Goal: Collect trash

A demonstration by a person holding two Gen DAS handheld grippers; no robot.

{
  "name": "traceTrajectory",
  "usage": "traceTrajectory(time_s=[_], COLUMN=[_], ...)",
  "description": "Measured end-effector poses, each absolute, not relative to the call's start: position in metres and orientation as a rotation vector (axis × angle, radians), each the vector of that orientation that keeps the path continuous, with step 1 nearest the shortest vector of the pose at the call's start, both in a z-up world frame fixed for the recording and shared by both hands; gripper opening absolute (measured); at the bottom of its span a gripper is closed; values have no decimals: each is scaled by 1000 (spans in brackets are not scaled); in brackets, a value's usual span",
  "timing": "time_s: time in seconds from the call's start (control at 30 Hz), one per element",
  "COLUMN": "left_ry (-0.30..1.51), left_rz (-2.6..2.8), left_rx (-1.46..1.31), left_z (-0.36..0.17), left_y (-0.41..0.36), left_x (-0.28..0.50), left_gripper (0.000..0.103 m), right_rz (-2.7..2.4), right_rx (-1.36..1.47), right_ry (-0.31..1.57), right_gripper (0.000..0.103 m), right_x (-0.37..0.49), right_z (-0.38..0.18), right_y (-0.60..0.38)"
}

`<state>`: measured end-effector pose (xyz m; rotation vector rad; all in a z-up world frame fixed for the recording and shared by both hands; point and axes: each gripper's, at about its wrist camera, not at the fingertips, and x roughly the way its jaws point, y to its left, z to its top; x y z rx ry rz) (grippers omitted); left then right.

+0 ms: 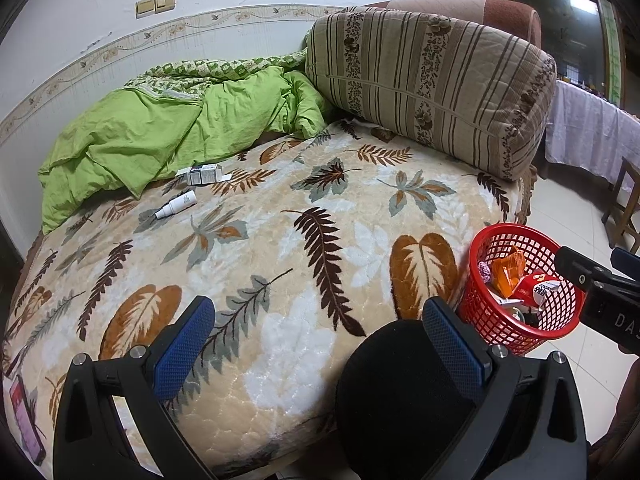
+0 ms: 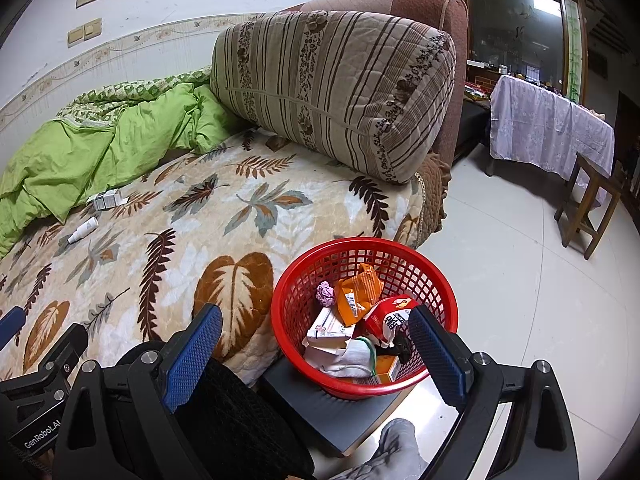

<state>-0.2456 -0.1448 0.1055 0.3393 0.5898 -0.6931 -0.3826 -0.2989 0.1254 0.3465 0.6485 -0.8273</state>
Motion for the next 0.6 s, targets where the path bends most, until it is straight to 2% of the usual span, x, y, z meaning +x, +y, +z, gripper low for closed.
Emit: traceTrajectory(time_s=[0.6], left_ry=[592], left_rz=[-694], left_rx=[340], left_z=[104], left_y=[-146], left_x=[-247], left_gripper=[103], right_rz=[-826], right_rx=[348], right_ry=[654], right_gripper=[95], right_x=[-383], right_z=[123], right_y=[-300])
